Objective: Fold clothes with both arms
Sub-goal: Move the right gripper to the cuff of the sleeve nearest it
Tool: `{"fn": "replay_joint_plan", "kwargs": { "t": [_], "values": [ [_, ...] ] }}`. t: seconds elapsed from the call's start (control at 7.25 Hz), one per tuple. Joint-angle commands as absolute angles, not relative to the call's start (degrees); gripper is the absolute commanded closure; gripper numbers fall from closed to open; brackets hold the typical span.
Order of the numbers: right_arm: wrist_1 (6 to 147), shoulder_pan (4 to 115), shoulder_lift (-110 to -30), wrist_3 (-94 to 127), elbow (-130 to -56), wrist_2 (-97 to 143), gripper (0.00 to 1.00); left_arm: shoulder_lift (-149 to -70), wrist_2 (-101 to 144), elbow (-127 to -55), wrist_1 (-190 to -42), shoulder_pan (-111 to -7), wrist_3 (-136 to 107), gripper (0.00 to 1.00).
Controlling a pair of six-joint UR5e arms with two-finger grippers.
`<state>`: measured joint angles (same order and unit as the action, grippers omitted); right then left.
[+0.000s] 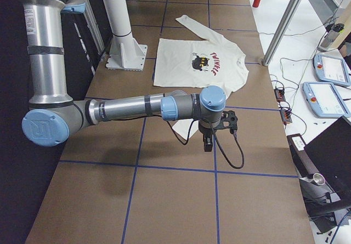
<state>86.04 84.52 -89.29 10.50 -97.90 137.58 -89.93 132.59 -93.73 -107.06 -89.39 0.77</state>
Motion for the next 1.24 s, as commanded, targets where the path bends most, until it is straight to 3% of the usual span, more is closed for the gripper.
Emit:
{"fn": "replay_joint_plan", "kwargs": {
  "t": [0.0, 0.28, 1.1],
  "values": [
    [69.68, 73.45, -91.40, 32.86, -97.73, 134.23, 0.00, -90.26, 134.65, -93.17, -108.02, -89.12, 0.53, 0.00],
    [59.63, 67.61, -93.77, 42.06, -97.82, 134.03, 0.00, -90.09, 134.91, -92.02, -108.19, -89.12, -0.09, 0.00],
    [58.97, 54.79, -96.06, 44.55, -94.84, 125.02, 0.00, -90.09, 135.00, -92.29, -109.15, -89.12, -0.09, 0.00]
  ]
}}
